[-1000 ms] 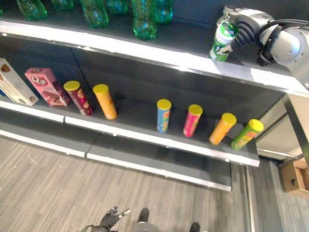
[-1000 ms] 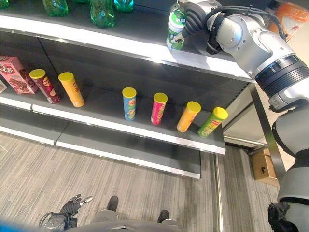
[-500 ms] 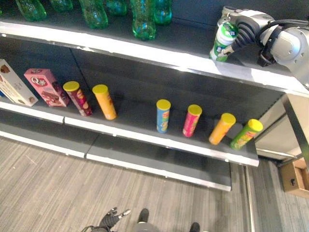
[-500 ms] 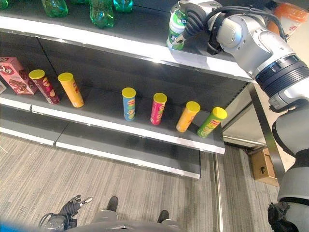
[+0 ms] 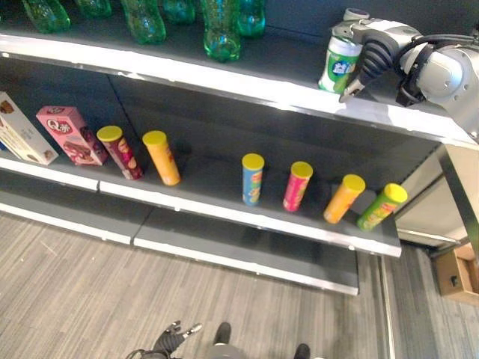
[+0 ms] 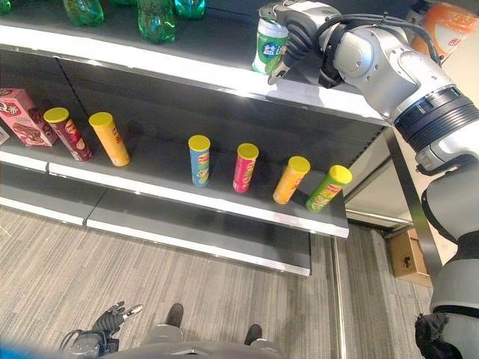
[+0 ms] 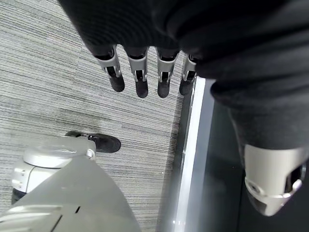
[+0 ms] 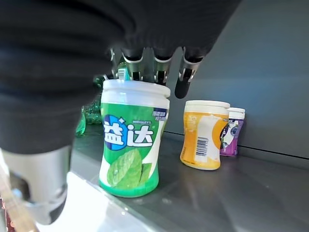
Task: Put the goods on the table back onto the shelves and tidy them up.
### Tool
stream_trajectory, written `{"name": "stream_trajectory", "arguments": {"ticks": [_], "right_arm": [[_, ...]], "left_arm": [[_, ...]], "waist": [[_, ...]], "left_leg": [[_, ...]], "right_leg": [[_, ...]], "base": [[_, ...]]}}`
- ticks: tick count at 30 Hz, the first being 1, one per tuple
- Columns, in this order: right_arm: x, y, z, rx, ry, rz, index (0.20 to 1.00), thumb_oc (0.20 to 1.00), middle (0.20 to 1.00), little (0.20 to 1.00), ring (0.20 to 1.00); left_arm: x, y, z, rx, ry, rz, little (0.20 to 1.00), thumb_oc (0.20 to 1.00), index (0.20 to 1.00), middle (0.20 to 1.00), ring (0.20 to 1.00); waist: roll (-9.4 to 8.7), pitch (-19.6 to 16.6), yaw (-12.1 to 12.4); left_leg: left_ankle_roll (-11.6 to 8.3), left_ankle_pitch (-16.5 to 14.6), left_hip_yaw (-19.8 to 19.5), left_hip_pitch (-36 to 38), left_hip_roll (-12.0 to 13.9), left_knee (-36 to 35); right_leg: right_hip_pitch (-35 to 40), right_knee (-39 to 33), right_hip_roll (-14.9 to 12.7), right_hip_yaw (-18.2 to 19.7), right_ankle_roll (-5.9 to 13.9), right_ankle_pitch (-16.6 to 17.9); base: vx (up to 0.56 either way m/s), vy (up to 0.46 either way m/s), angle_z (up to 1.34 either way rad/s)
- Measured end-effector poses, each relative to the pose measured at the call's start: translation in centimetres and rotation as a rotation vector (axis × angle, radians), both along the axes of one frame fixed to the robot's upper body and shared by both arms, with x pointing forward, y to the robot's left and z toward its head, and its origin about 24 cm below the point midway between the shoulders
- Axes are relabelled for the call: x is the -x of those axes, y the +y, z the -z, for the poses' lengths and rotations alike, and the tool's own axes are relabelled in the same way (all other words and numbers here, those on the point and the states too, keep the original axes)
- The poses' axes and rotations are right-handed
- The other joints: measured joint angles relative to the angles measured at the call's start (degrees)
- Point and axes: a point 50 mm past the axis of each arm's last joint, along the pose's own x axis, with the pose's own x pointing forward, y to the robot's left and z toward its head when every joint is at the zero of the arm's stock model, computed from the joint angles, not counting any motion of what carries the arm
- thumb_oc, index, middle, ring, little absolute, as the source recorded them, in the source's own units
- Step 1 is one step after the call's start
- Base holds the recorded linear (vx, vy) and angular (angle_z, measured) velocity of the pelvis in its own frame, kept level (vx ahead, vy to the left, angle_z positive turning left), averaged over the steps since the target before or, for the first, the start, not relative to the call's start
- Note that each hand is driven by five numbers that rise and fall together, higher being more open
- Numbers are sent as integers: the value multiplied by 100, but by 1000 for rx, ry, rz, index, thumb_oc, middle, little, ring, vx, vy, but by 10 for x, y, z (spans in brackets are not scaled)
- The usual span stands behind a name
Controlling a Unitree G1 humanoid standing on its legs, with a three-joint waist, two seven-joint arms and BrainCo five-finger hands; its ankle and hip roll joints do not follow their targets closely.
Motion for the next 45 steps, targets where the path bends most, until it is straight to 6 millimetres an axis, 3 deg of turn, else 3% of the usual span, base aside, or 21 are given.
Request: {"name": "stream_trajectory", "arguments": {"ticks": [4,8,12,13,15,22,27,35,40,45], "right_arm": [[4,-2,-4,0,-28,-4,1000,1000,1000,1000,1000],[20,-6,-25,-1,-143,-30,1000,1000,1000,1000,1000],[60,11,-64,28,-347,-163,1000,1000,1000,1000,1000],[82,19,-77,25,-435,-244,1000,1000,1000,1000,1000],[98,31,-83,19,-502,-327,1000,1000,1000,1000,1000],[119,54,-77,54,-537,-476,1000,1000,1000,1000,1000],[115,55,-58,49,-476,-506,1000,1000,1000,1000,1000],[105,28,-28,62,-368,-421,1000,1000,1000,1000,1000],[98,-1,-11,89,-290,-307,1000,1000,1000,1000,1000],[95,-58,0,-5,-283,-105,1000,1000,1000,1000,1000]], "left_arm": [[-1,0,0,-5,-3,-4,1000,1000,1000,1000,1000],[-4,6,-2,-15,-17,-39,1000,1000,1000,1000,1000],[0,11,-2,-35,-9,-84,1000,1000,1000,1000,1000],[3,15,-2,-46,-4,-104,1000,1000,1000,1000,1000],[-2,15,-4,-51,-16,-105,1000,1000,1000,1000,1000],[-18,19,-9,-64,-58,-118,1000,1000,1000,1000,1000],[-8,20,-6,-72,-20,-123,1000,1000,1000,1000,1000],[4,22,-3,-95,28,-94,1000,1000,1000,1000,1000],[-2,21,-4,-98,16,-79,1000,1000,1000,1000,1000],[-15,18,-7,-101,-12,-46,1000,1000,1000,1000,1000]], "waist": [[-11,6,-7],[-40,31,-53],[-94,57,-287],[-117,61,-355],[-157,41,-451],[-372,-125,-673],[-551,-355,-916],[-608,-437,-1295],[-617,-455,-1621],[-582,-401,-1936]], "left_leg": [[-1,-1,7,-3,1,0],[-8,-8,37,3,3,-3],[-22,-20,174,18,21,-6],[-27,-25,225,38,29,-8],[-39,-57,360,117,56,-9],[-62,-136,807,269,122,-28],[-7,-187,1254,384,97,-37],[35,-330,1943,688,25,-45],[62,-377,2297,754,-42,-45],[106,-462,2570,874,-109,-50]], "right_leg": [[-9,0,-2,7,0,0],[-22,0,-3,42,0,-1],[-106,1,-1,168,-15,16],[-115,3,10,220,-19,30],[-106,1,28,352,-28,60],[-249,0,97,787,-72,84],[-400,0,79,1237,-10,198],[-548,2,76,1930,95,342],[-693,30,103,2290,131,486],[-757,2,81,2565,261,484]], "base": [[0,0,0],[-6,37,-5],[-19,44,-17],[-16,39,-25],[-11,48,-30],[-27,73,-36],[-26,95,-44],[-25,95,-45],[-33,103,-39],[-17,60,-26]]}}
